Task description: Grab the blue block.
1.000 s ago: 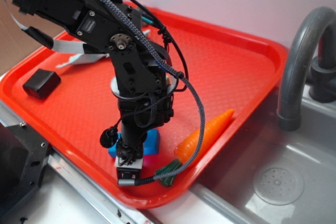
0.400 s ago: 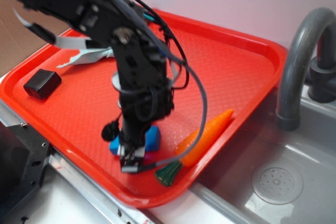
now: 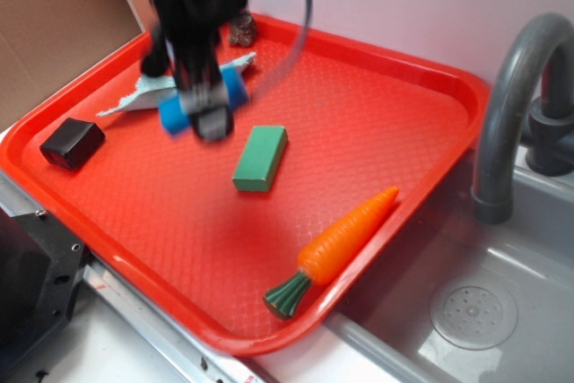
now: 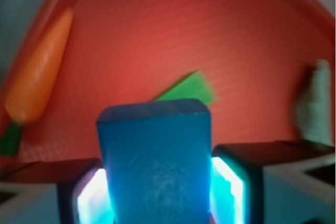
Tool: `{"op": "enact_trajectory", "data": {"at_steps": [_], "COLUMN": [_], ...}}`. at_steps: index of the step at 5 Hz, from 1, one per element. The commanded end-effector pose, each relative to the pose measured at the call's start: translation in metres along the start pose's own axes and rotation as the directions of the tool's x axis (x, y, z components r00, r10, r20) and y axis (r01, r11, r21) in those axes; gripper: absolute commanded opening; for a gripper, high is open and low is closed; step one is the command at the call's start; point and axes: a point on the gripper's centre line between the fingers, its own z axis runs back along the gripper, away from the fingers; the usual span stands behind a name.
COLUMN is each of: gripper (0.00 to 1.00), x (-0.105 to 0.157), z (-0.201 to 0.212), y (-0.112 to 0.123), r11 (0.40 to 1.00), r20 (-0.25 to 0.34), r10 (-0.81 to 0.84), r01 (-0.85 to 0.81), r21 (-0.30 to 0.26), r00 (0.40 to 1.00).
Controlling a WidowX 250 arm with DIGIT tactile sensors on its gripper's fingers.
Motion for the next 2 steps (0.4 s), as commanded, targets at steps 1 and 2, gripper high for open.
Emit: {"op": "enact_trajectory", "data": {"at_steps": [1,2], "gripper": [0.00,0.00], "x": [-0.026,-0.016], "z": [0.099,0.086], "y": [0.033,0.029], "r11": [0.958,0.956], "r20": [0.198,0.120], "r10": [0.288,0.290], "r01": [-0.283,-0.283], "r21": [-0.054,-0.071], "r00": [0.937,0.949]}}
